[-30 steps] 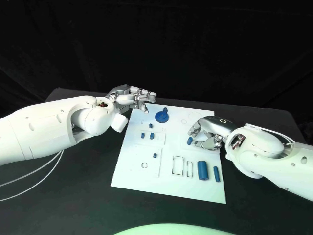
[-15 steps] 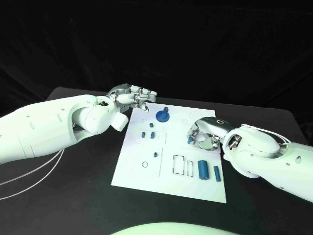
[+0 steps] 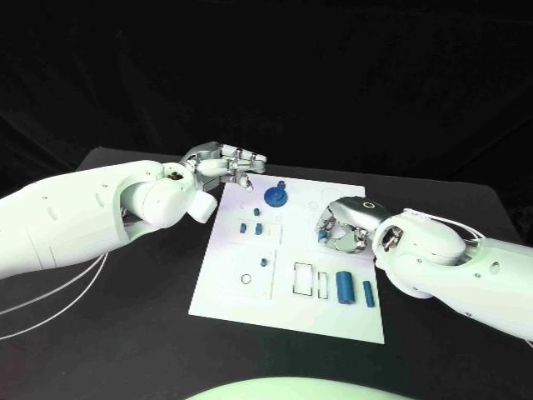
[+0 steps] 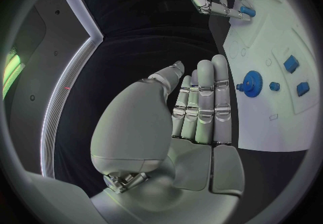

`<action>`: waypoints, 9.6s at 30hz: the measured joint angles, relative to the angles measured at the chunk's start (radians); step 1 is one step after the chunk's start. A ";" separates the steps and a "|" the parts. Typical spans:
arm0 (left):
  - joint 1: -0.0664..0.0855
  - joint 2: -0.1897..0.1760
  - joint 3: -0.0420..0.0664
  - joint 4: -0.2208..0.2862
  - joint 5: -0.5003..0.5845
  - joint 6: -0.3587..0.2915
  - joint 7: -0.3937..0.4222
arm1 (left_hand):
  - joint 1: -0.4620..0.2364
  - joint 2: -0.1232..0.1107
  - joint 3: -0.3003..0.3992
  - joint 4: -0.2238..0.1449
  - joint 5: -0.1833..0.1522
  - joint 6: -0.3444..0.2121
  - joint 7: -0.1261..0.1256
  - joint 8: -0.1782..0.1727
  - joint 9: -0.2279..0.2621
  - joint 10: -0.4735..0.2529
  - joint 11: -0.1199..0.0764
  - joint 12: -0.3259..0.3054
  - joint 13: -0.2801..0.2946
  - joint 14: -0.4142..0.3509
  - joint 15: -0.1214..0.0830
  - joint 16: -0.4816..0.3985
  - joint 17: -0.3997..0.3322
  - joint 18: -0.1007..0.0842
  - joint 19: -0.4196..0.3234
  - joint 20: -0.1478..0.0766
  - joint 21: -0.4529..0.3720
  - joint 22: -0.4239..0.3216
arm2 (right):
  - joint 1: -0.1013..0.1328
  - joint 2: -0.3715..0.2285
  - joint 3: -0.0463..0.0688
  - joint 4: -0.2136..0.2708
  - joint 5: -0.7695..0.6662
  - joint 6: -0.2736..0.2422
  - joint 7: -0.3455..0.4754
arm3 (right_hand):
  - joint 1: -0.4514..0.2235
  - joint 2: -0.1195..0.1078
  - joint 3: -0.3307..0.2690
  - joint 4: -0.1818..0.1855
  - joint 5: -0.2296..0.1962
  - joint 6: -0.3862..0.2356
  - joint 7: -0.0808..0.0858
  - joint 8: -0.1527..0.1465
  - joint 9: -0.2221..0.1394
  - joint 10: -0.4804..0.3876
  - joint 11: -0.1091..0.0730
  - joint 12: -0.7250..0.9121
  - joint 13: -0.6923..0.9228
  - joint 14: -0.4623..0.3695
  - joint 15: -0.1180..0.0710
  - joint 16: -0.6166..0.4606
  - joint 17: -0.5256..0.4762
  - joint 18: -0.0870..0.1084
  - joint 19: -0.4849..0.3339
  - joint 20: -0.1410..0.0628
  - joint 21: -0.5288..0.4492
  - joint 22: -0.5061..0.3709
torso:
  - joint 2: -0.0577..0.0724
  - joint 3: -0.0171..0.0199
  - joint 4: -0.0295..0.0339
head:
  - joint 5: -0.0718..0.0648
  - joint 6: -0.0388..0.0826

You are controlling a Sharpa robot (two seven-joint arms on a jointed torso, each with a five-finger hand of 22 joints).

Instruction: Assemble the parts on the task board

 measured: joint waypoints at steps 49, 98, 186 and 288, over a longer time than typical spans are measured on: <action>0.000 0.040 -0.002 -0.022 0.000 0.007 -0.007 | 0.000 0.000 0.000 0.000 0.000 0.000 0.000 0.000 0.000 0.000 0.000 0.004 0.001 0.000 0.000 0.000 -0.002 0.000 0.000 0.000 -0.006 -0.002 | -0.044 0.146 0.003 0.173 0.097 -0.166 0.028 | 0.011 0.010 0.012 -0.013 0.024 0.056 -0.014 0.016 0.027 0.049 -0.015 0.009 0.011 -0.003 -0.018 0.012 0.013 0.000 0.016 -0.016 0.039 0.000 | -0.004 -0.0015 0.0050 | 0.054 -0.007; 0.000 0.057 -0.003 -0.029 0.002 0.008 -0.008 | -0.004 0.004 -0.003 -0.003 0.000 0.000 0.000 0.000 0.000 0.000 0.000 0.004 0.002 0.000 0.000 0.000 -0.002 0.000 0.000 0.000 -0.005 -0.003 | -0.084 0.232 -0.016 0.055 0.045 -0.030 -0.007 | 0.006 0.014 0.012 -0.013 0.027 0.043 -0.011 0.015 0.029 0.049 -0.015 0.005 0.011 -0.003 -0.018 0.012 0.013 0.000 0.015 -0.016 0.039 0.000 | -0.003 -0.0003 0.0014 | 0.084 -0.035; -0.005 0.021 -0.020 -0.015 0.003 0.007 -0.013 | -0.004 0.004 -0.011 0.000 0.000 -0.003 -0.004 0.000 0.000 -0.007 0.000 0.008 0.003 0.000 0.000 0.000 -0.004 0.000 0.004 0.004 -0.014 -0.008 | -0.139 -0.292 -0.013 0.347 0.215 -0.194 -0.288 | -0.158 0.024 -0.460 0.203 0.130 -0.072 -0.039 0.171 0.265 0.201 -0.055 1.096 1.128 -0.002 -0.055 0.138 0.116 -0.032 0.031 -0.035 0.178 0.001 | -0.029 -0.0095 -0.0436 | -0.091 -0.030; -0.005 0.013 -0.021 -0.008 0.004 0.018 -0.020 | -0.008 0.008 -0.014 0.003 0.000 -0.003 -0.004 0.000 0.000 -0.007 0.000 0.011 0.003 0.000 0.000 0.000 -0.005 0.000 0.004 0.004 -0.014 -0.010 | -0.162 -0.070 0.001 0.263 0.353 -0.220 -0.328 | -0.320 0.173 -0.643 0.208 0.015 -0.037 -0.078 0.278 0.397 0.262 -0.088 1.155 1.180 -0.002 -0.070 0.151 0.116 -0.032 0.028 -0.061 0.213 0.000 | -0.021 -0.0078 -0.0074 | -0.094 -0.025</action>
